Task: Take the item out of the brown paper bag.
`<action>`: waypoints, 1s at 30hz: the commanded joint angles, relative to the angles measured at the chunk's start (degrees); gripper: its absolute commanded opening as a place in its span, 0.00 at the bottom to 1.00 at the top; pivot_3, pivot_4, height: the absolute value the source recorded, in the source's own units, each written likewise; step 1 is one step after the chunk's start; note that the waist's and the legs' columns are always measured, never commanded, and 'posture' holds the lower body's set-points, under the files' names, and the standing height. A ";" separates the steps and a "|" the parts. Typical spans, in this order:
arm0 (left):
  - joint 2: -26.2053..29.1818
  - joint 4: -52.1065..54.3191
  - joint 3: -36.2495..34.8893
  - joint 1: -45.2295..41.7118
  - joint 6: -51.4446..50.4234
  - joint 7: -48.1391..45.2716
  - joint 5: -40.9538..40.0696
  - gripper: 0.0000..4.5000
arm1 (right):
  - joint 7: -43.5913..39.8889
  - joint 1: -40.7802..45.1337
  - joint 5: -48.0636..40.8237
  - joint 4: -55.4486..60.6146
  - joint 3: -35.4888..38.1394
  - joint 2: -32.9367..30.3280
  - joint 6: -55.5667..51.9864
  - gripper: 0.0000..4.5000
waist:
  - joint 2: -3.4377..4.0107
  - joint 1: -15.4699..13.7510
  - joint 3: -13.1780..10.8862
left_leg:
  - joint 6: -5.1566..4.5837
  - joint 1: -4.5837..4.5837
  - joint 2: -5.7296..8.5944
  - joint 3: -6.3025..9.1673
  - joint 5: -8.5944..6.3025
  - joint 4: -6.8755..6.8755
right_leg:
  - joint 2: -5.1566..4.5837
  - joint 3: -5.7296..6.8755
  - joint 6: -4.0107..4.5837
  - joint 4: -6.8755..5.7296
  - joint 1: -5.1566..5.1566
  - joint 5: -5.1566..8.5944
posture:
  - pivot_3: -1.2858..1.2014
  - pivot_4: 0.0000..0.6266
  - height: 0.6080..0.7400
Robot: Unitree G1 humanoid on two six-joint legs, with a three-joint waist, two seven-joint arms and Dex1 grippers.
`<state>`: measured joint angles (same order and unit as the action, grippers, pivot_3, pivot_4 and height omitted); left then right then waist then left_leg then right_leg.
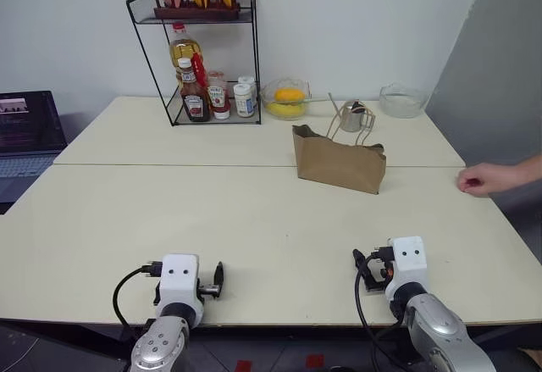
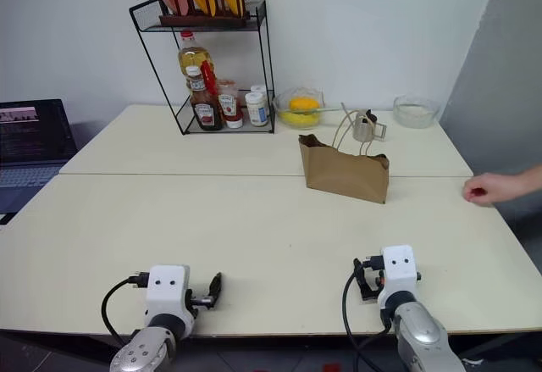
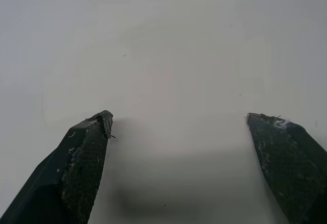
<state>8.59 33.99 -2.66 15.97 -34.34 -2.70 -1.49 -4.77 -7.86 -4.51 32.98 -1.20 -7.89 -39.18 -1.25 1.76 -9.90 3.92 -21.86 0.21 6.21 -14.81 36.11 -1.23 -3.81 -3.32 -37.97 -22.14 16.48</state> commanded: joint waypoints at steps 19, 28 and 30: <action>-0.71 0.84 -0.38 -1.43 0.10 -0.14 -0.18 0.99 | 0.26 1.47 -0.13 1.71 1.76 -0.15 1.10 1.00 | 0.00 -0.01 0.00 | 0.00 0.00 0.00 0.01 0.00 0.00 | 0.00 0.01 0.00 0.00 0.00 0.00 | 0.52 0.24 1.00; 13.52 0.50 -4.11 -16.96 -5.93 -19.96 -13.46 0.99 | -6.16 21.83 0.24 -3.75 5.92 -13.21 -2.69 1.00 | 0.03 0.07 -0.47 | -0.01 0.02 0.02 -0.01 0.10 0.08 | 0.04 0.03 -0.06 -0.07 0.00 -0.12 | 0.52 0.24 1.00; 18.97 -1.54 -4.71 -23.08 -7.69 -24.80 -16.51 0.99 | -8.84 28.51 -1.08 -6.78 6.17 -16.42 -3.48 1.00 | 0.04 0.08 -0.52 | -0.18 -0.06 0.01 0.00 0.35 0.01 | 0.09 0.07 -0.02 0.02 -0.09 -0.41 | 0.52 0.24 1.00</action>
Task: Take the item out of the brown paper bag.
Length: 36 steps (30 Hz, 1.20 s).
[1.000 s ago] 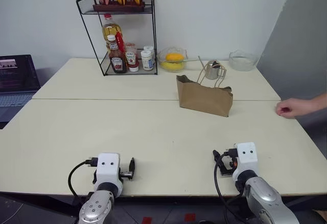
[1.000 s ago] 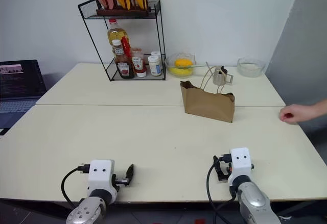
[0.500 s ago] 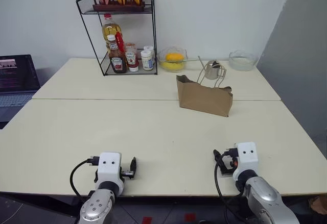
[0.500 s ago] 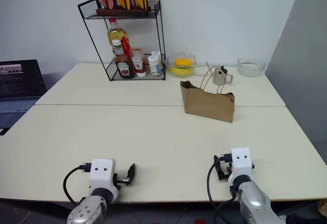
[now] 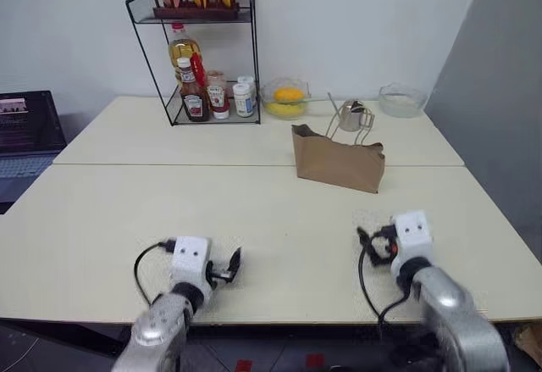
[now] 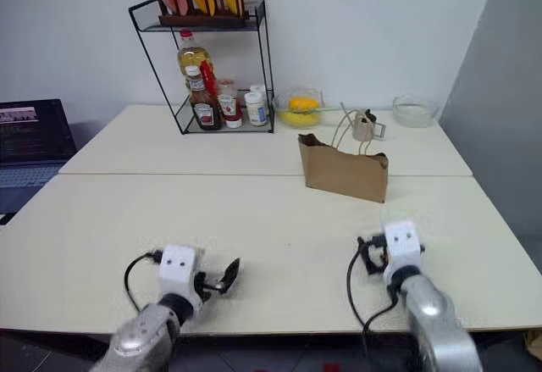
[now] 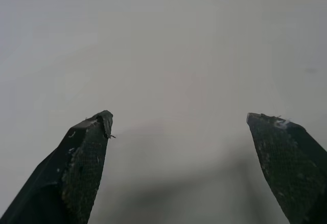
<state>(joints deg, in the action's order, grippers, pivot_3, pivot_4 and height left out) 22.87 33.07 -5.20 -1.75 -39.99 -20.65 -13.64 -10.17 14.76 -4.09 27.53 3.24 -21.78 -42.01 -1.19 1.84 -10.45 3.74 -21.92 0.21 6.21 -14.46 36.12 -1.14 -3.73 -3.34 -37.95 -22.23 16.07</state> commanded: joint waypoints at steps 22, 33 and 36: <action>18.25 -11.31 3.06 -38.77 -4.41 -23.40 -12.51 0.99 | -20.84 53.40 2.10 -57.73 -6.96 -9.21 13.69 1.00 | -0.02 0.62 -0.11 | -0.01 -0.22 0.09 0.00 -0.04 -0.12 | -0.13 0.04 0.40 0.05 -0.15 -0.12 | 0.52 0.24 1.00; 17.59 -10.92 2.15 -37.40 -3.88 -21.26 -12.79 1.00 | -25.93 65.01 8.92 -83.70 -10.86 -9.07 31.17 0.64 | 0.00 1.04 -0.16 | -0.01 -0.23 0.10 -0.03 -0.04 -0.11 | -0.14 -0.01 0.41 0.02 -0.19 -0.13 | 0.52 0.24 1.00; 17.74 -10.87 2.04 -37.45 -4.02 -21.03 -13.14 1.00 | -26.19 66.74 8.88 -86.76 -10.18 -8.23 32.53 0.38 | 0.00 1.32 -0.16 | 0.00 -0.23 0.09 -0.03 -0.04 -0.11 | -0.13 -0.01 0.41 0.00 -0.19 -0.13 | 0.52 0.24 1.00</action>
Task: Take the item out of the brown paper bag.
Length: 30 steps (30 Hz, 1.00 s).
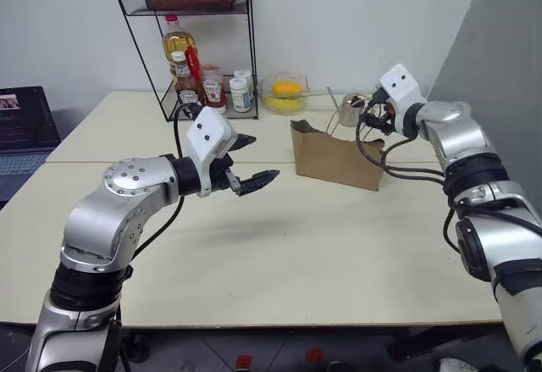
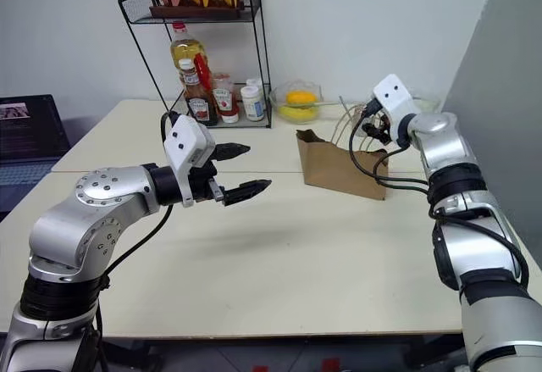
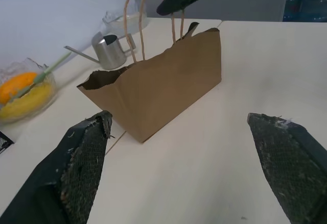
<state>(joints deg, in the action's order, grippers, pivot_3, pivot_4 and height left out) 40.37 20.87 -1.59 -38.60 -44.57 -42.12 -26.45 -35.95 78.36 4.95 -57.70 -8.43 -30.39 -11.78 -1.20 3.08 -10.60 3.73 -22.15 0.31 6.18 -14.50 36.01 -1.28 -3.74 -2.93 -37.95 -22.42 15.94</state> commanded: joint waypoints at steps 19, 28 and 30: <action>3.91 4.43 -5.77 5.38 -0.22 0.07 -1.72 1.00 | 1.44 8.42 -0.19 -2.01 3.79 3.52 16.39 0.01 | 0.03 0.41 -0.02 | 0.01 0.00 0.00 -0.02 0.00 0.00 | 0.00 -0.04 0.00 -0.09 -0.08 0.00 | 0.52 0.24 1.00; 4.91 14.70 -17.19 15.22 -8.10 6.39 -7.41 1.00 | 4.89 12.54 -3.38 -0.61 7.69 10.44 18.23 0.01 | 0.03 1.18 -0.02 | 0.33 -0.76 0.00 -0.09 0.20 0.11 | -0.02 -0.16 0.03 -0.64 -1.05 -0.02 | 0.52 0.24 1.00; 5.01 16.47 -20.05 16.49 -10.16 7.77 -9.14 1.00 | 5.43 12.79 -4.16 -0.04 8.32 11.88 17.51 0.01 | 0.03 1.13 -0.02 | 0.32 -0.74 0.02 -0.07 0.19 0.12 | -0.02 -0.15 0.03 -0.66 -1.04 -0.02 | 0.52 0.24 1.00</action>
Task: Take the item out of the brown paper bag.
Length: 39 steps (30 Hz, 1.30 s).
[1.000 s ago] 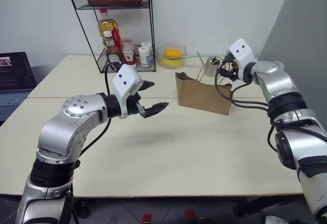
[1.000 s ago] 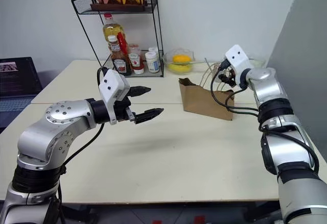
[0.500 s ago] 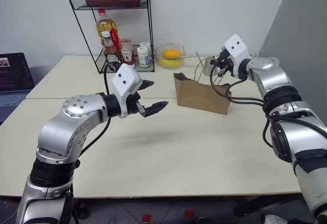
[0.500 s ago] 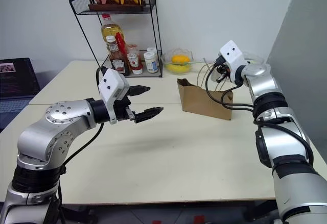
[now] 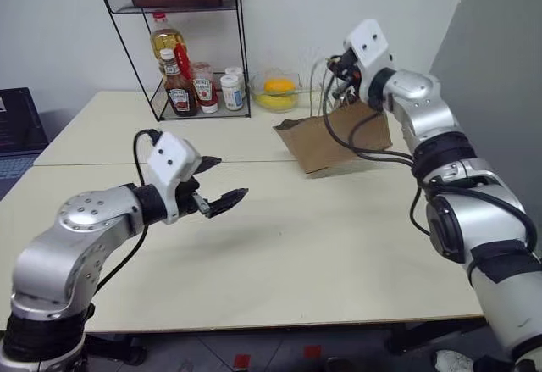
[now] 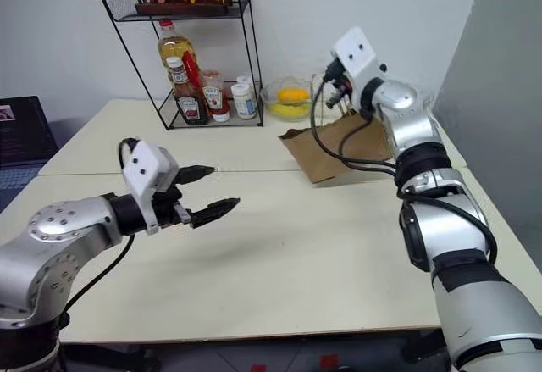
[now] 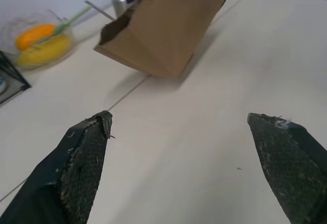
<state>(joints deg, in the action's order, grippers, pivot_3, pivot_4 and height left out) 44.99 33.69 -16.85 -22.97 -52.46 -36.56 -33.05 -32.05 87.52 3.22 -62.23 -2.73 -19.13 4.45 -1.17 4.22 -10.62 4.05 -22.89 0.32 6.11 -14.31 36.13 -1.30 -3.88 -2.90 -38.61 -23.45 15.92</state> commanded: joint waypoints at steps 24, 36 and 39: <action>8.92 7.95 -20.74 10.66 -9.61 4.47 -17.26 1.00 | 21.36 -10.18 -10.04 29.53 5.64 21.79 -29.46 0.01 | -0.08 0.48 0.05 | -0.01 0.03 -0.03 0.13 0.01 0.02 | 0.04 0.12 0.02 -0.25 -0.04 0.01 | 0.52 0.24 1.00; 8.84 6.94 -17.09 11.56 -6.41 5.71 -16.48 1.00 | 19.60 -23.59 -7.49 43.37 1.60 14.80 -39.00 0.23 | -0.22 0.16 0.14 | -0.01 0.09 -0.02 0.14 0.02 0.08 | 0.06 0.13 0.05 -0.32 0.02 0.03 | 0.52 0.24 1.00; 9.62 5.24 -15.57 10.86 -4.84 4.99 -15.50 1.00 | 17.30 -25.62 -7.94 49.27 0.70 11.75 -40.96 0.47 | -0.22 0.31 0.14 | -0.01 0.09 -0.04 0.14 0.02 0.07 | 0.07 0.14 0.05 -0.32 0.02 0.03 | 0.52 0.24 1.00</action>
<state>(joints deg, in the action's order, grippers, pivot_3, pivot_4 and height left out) 53.45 39.28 -32.54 -11.23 -59.22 -31.08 -49.27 -13.47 61.68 -4.53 -17.55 -1.41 -6.94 -35.97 -1.39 4.53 -10.48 4.04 -22.79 0.28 6.23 -14.28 36.20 -1.22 -3.76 -2.85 -38.93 -23.44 15.95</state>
